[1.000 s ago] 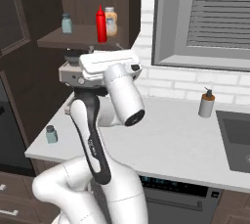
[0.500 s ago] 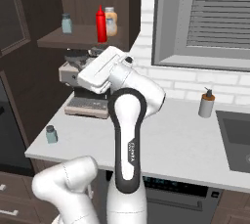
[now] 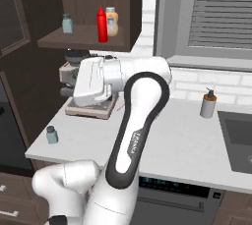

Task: Put the shaker and condiment bottle from the counter next to their counterparts in the cabinet.

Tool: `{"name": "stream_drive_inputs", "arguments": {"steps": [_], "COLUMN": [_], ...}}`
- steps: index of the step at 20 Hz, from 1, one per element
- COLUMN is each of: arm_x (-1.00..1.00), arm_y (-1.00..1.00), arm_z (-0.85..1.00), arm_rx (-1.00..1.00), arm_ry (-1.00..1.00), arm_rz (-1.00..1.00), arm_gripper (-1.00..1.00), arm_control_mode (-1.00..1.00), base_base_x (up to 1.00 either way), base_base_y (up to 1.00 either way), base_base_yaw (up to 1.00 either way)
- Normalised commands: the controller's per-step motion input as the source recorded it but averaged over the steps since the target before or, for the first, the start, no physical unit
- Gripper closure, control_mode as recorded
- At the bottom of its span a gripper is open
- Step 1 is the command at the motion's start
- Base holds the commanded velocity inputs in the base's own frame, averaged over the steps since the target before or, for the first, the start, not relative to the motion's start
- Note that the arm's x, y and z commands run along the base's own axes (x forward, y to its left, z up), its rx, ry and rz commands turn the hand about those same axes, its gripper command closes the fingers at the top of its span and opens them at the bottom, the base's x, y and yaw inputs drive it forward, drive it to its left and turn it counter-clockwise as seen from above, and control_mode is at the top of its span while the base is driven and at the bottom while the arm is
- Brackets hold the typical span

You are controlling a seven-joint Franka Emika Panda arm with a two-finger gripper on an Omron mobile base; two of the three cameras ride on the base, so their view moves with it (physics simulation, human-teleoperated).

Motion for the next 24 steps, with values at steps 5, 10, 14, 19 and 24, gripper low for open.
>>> {"name": "stream_drive_inputs", "arguments": {"steps": [5,10,14,19,24], "arm_x": [-0.64,-0.16,0.0,0.0,0.07], "arm_y": [0.1,0.08,0.27,0.09,0.63], "arm_z": [-0.91,-1.0,-0.16,-0.16,-0.43], "arm_rx": [-0.32,-0.24,-0.05,0.0,0.0], "arm_ry": [-0.1,-0.08,0.04,-0.01,-0.01], "arm_rz": [-0.5,-0.81,-0.1,0.13,0.4], "arm_gripper": [-1.0,-1.0,-1.0,-1.0,-1.0], "arm_control_mode": [-1.0,-1.0,-1.0,-1.0,-1.0], "base_base_x": [0.0,0.0,0.0,0.0,0.0], "base_base_y": [0.0,0.0,0.0,0.0,0.0], "base_base_yaw": [0.0,0.0,0.0,0.0,0.0]}}
